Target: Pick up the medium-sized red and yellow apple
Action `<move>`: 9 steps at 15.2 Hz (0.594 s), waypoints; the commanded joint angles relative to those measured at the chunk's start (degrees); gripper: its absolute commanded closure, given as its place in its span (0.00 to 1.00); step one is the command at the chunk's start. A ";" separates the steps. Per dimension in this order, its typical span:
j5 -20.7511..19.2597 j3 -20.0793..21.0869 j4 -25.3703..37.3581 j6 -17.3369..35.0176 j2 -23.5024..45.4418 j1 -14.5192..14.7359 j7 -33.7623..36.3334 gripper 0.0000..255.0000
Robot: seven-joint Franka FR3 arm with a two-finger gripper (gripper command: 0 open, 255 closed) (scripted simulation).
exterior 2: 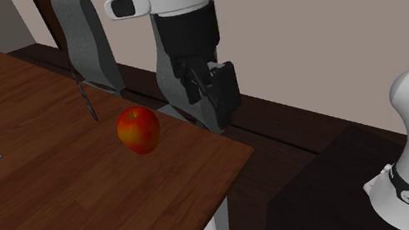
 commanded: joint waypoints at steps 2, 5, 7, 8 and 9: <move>2.87 -2.94 7.26 -0.66 6.64 -1.03 -4.34 0.00; 6.84 -5.38 15.23 -1.93 13.96 -2.85 -8.56 0.00; 9.97 -6.65 21.27 -3.36 19.23 -4.75 -11.31 0.00; 11.64 -7.11 24.56 -4.29 21.98 -5.98 -12.60 0.00; 13.38 -7.46 28.07 -5.36 24.82 -7.39 -13.82 0.00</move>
